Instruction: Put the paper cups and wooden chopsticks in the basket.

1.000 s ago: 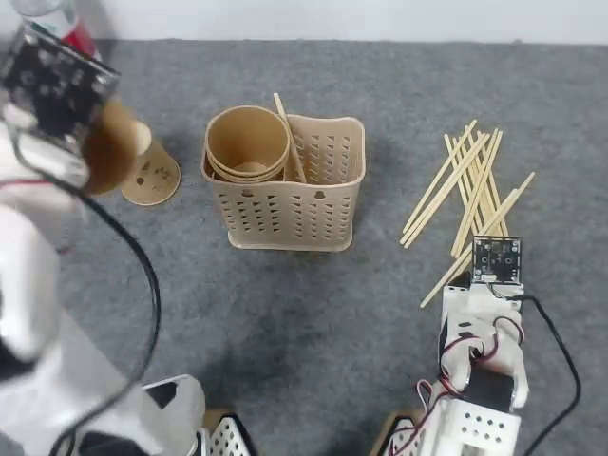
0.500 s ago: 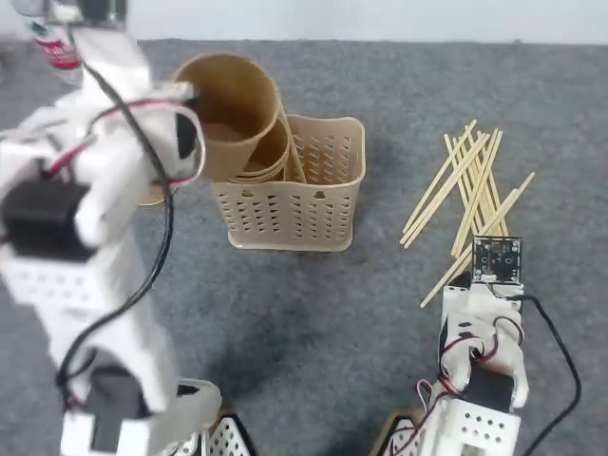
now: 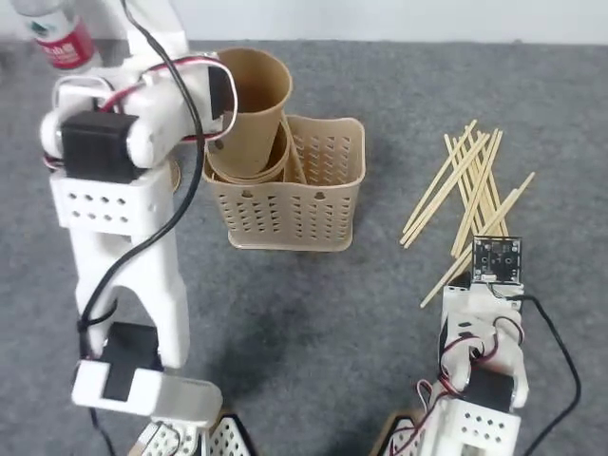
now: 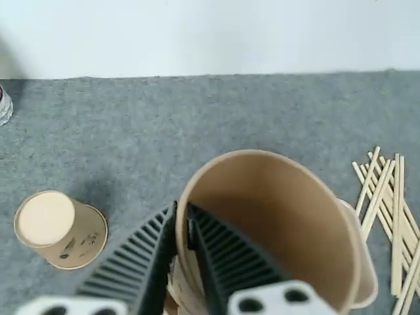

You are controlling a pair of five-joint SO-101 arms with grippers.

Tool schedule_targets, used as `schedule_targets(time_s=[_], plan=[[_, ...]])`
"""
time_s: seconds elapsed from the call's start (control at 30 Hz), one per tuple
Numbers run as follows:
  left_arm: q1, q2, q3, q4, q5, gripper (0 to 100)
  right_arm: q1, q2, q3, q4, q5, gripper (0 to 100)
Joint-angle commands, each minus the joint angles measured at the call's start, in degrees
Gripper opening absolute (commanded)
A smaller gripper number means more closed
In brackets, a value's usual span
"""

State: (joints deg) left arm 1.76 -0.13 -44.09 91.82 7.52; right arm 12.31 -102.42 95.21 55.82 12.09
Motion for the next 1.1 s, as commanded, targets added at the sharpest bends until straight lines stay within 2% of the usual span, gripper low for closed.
schedule_targets(time_s=[0.0, 0.27, 0.37, 0.43, 0.5, 0.6, 0.77, 0.9, 1.07], plan=[[1.1, 0.2, -0.8, -3.1, 0.5, 1, 0.3, -0.7, 1.1, -1.3, 1.0, 19.1], [2.3, 4.8, 0.0, -4.9, 0.5, 1, 0.3, -0.7, 1.1, -1.3, 1.0, 19.1], [1.0, 5.9, 0.2, -2.0, 0.3, 2, 0.3, -0.7, 1.1, -1.3, 1.0, 19.1], [-0.3, 5.9, 0.2, 0.7, 0.1, 6, 0.3, -0.7, 1.1, -1.3, 1.0, 19.1], [-1.8, 5.9, 0.2, 3.0, -0.4, 15, 0.3, -0.7, 1.1, -1.3, 1.0, 19.1], [-3.8, 5.8, 0.0, 7.3, -4.3, 22, 0.3, -0.7, 1.1, -1.3, 1.0, 19.1], [-10.0, 6.2, 3.5, 8.6, -10.5, 21, 0.3, -0.7, 1.2, -1.3, 1.0, 19.1], [-11.2, 5.6, 14.2, 7.4, -14.9, 21, 0.3, -0.7, 1.2, -1.3, 1.0, 19.1], [-18.0, -1.4, 15.0, 8.0, -16.5, 21, 0.3, -0.7, 1.2, -1.1, 1.0, 19.1]])
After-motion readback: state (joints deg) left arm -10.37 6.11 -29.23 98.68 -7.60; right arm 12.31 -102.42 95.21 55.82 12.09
